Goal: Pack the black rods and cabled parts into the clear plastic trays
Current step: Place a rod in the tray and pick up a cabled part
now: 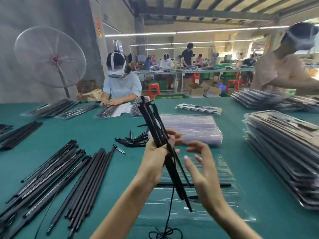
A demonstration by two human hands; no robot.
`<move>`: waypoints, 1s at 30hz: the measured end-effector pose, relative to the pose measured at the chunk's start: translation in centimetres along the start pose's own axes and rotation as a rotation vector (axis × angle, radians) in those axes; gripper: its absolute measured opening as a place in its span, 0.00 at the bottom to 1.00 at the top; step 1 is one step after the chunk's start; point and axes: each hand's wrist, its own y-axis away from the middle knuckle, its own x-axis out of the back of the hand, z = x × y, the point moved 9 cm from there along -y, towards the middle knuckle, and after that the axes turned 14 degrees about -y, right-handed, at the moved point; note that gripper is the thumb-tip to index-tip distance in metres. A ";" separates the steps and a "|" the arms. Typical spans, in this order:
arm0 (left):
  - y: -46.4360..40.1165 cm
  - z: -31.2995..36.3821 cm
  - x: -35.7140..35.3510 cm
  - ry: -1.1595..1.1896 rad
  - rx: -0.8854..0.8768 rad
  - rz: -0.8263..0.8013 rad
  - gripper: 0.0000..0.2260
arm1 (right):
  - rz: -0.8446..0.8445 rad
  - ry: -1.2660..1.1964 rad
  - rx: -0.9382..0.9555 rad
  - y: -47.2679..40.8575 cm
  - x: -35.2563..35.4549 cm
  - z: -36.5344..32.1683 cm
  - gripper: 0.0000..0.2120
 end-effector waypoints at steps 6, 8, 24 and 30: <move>-1.3 -1.4 1.7 0.126 0.117 0.133 0.07 | -0.167 0.128 -0.129 3.2 -2.5 2.5 0.12; -1.5 -2.2 2.4 0.174 0.150 0.194 0.07 | -0.141 0.272 -0.101 3.2 -1.6 2.4 0.13; -2.7 -3.5 3.9 0.508 0.318 0.367 0.11 | -0.550 -0.248 -0.608 10.9 -6.8 5.9 0.11; -1.9 -6.8 6.8 0.531 0.424 0.458 0.09 | -0.335 -0.468 -0.783 6.2 2.9 4.6 0.52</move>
